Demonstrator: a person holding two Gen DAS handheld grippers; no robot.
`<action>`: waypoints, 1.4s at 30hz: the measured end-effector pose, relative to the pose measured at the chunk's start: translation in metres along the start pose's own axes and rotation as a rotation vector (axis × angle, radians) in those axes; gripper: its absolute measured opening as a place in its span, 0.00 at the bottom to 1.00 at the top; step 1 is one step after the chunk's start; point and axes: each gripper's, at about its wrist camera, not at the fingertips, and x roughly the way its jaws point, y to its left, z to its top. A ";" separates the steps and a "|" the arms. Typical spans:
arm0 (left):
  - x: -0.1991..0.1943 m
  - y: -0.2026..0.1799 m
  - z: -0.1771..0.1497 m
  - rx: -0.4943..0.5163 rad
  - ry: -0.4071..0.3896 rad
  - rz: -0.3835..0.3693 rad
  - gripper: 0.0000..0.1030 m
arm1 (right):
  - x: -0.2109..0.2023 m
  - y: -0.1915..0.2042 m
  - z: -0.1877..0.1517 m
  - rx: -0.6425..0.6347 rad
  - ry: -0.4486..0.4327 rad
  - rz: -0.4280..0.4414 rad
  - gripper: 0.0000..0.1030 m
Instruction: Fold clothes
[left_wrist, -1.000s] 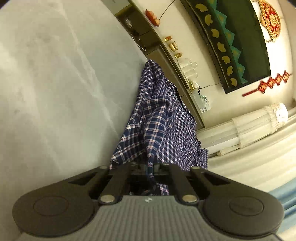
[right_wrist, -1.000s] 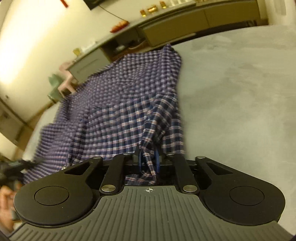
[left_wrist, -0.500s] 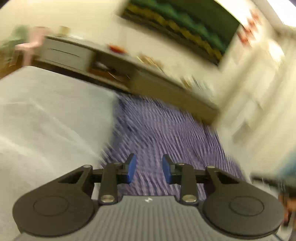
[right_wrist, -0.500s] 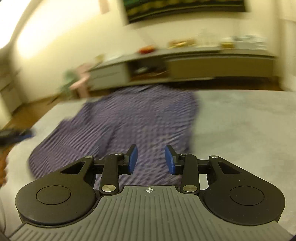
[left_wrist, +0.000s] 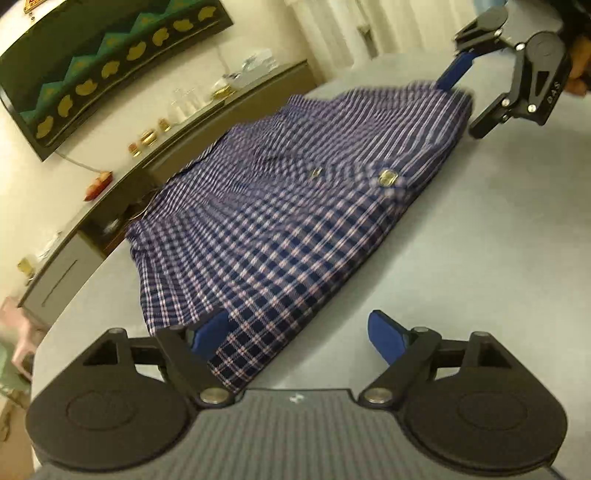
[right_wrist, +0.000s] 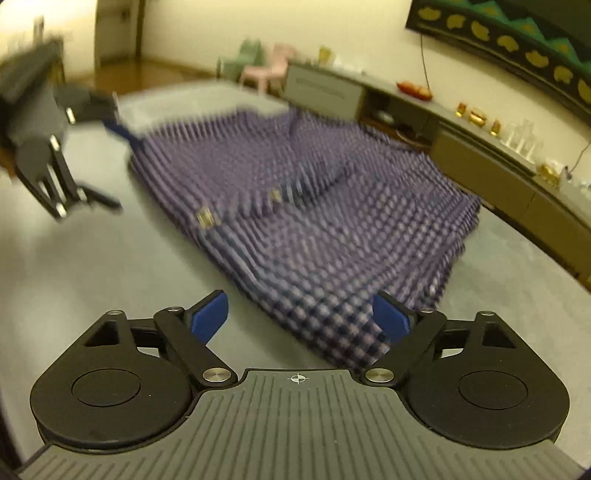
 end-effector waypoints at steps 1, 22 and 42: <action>0.004 0.001 0.002 0.002 -0.013 0.016 0.81 | 0.006 0.001 -0.001 -0.006 0.017 -0.022 0.72; -0.101 -0.029 -0.021 0.113 0.076 -0.282 0.21 | -0.014 -0.022 -0.011 0.064 0.108 0.322 0.35; -0.041 0.085 0.009 -0.763 0.144 0.085 0.61 | 0.076 -0.112 0.021 0.487 0.130 -0.123 0.46</action>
